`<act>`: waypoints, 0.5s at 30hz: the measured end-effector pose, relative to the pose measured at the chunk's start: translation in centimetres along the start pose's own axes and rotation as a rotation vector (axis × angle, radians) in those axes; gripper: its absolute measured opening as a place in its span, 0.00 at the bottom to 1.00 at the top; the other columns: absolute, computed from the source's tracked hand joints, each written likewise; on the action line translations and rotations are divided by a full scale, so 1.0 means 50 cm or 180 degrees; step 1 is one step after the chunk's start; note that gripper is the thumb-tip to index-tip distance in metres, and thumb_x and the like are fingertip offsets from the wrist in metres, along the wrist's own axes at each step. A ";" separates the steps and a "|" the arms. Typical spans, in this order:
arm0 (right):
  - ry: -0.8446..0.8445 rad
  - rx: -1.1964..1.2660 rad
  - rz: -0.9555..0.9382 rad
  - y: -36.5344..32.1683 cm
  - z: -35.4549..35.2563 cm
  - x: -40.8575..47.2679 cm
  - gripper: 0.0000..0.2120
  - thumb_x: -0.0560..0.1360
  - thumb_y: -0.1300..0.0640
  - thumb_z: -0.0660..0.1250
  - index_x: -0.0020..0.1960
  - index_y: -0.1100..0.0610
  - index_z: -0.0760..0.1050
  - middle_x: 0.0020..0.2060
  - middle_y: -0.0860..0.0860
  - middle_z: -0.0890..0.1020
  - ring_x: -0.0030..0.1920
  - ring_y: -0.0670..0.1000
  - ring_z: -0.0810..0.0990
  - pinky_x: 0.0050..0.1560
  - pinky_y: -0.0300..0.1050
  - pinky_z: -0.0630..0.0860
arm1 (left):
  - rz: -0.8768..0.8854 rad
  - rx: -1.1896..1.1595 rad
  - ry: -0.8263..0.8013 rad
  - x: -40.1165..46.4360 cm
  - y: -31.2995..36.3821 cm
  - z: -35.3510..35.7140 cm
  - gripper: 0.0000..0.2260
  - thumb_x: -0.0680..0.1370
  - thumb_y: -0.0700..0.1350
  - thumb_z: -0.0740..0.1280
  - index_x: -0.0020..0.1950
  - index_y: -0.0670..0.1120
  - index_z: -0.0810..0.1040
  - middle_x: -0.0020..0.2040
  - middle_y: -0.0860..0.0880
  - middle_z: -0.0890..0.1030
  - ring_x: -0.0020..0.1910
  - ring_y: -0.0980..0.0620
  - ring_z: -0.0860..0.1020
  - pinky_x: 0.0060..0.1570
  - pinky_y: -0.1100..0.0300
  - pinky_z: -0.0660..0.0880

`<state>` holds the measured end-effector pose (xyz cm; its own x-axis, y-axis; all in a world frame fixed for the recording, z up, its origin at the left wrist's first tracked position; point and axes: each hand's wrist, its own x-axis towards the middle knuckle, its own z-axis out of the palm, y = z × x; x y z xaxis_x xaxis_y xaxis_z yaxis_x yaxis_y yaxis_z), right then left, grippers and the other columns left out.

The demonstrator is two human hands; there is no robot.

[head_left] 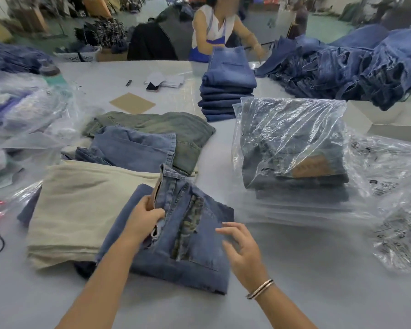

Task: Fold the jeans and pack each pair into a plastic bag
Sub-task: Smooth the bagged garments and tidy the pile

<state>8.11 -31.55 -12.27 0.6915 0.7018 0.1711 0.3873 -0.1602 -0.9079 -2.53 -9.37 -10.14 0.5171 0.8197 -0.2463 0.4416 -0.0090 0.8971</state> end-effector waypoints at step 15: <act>-0.0294 0.1314 0.3130 0.122 0.139 0.044 0.11 0.73 0.61 0.70 0.54 0.62 0.75 0.41 0.55 0.81 0.35 0.51 0.79 0.32 0.40 0.75 | -0.0672 0.1529 0.0253 0.062 -0.108 -0.146 0.30 0.72 0.51 0.74 0.66 0.40 0.66 0.62 0.38 0.76 0.59 0.38 0.75 0.52 0.50 0.72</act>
<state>7.75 -26.16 -20.11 0.5322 0.4451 -0.7202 -0.5632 -0.4490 -0.6937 -8.68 -2.59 -13.09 0.3314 0.8729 -0.3582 0.8259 -0.0849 0.5574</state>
